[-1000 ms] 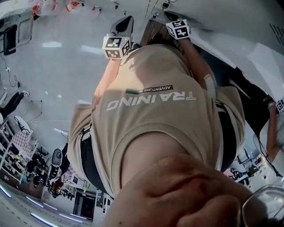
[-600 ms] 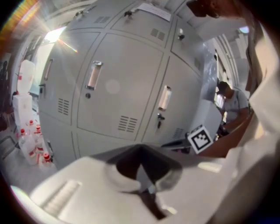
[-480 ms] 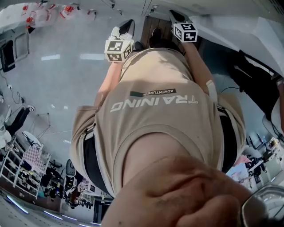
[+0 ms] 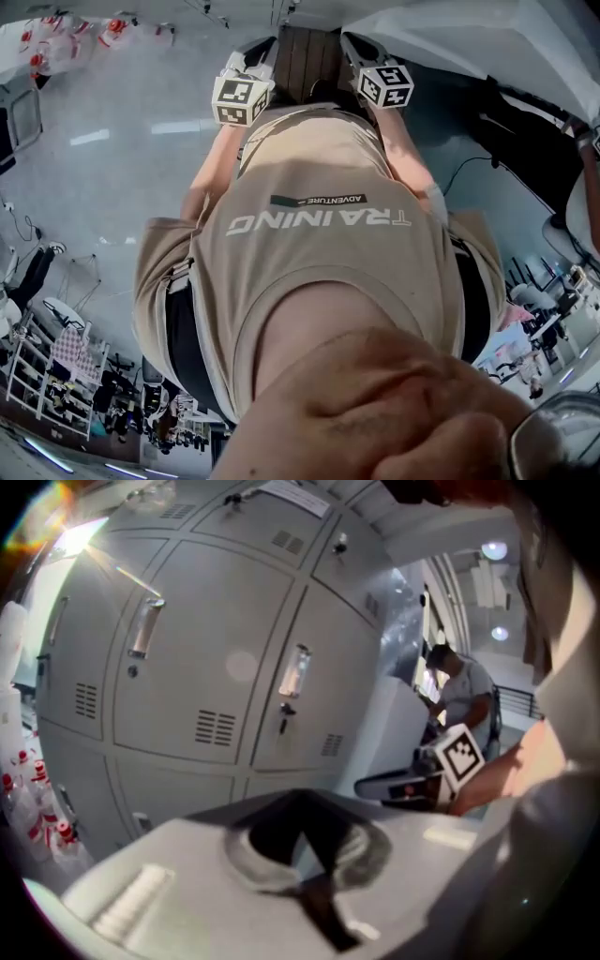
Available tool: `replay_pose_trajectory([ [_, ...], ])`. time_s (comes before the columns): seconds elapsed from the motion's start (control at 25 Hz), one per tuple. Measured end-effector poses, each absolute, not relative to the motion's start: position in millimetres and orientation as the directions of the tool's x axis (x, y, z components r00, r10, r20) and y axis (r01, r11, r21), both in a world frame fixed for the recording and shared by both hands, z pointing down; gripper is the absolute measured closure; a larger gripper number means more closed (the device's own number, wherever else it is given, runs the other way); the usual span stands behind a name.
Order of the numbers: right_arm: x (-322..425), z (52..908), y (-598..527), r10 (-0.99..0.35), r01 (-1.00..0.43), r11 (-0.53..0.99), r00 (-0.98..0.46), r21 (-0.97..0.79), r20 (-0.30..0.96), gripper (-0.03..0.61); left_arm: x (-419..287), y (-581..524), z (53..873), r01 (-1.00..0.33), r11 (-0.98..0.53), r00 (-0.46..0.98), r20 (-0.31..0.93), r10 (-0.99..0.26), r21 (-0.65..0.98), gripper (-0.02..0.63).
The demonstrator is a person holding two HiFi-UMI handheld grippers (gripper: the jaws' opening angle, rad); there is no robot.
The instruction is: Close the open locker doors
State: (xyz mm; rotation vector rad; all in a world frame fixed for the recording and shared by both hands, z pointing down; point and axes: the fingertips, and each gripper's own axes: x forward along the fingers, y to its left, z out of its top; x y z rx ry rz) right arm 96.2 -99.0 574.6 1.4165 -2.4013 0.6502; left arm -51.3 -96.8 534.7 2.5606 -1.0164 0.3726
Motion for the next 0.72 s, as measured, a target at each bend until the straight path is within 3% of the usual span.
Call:
replay_pose_trajectory([
  [0.2, 97.4, 556.2, -73.3, -0.727, -0.831, 0.507, -0.555, -0.228, 0.405, 0.565, -6.2, -61.1, 527.8, -0.643, -0.746, 0.742, 0.379, -0.553, 0.171, 0.618],
  [0.44, 103.8, 542.1, -26.4, -0.681, -0.771, 0.607, -0.629, -0.191, 0.375, 0.565, 32.9, -30.8, 516.5, -0.672, -0.724, 0.719, 0.372, -0.587, 0.157, 0.618],
  [0.72, 139.3, 509.1, -2.1, -0.772, -0.818, 0.565, -0.570, -0.109, 0.281, 0.565, 52.2, -7.3, 503.3, -0.746, -0.657, 0.642, 0.371, -0.671, 0.103, 0.618],
])
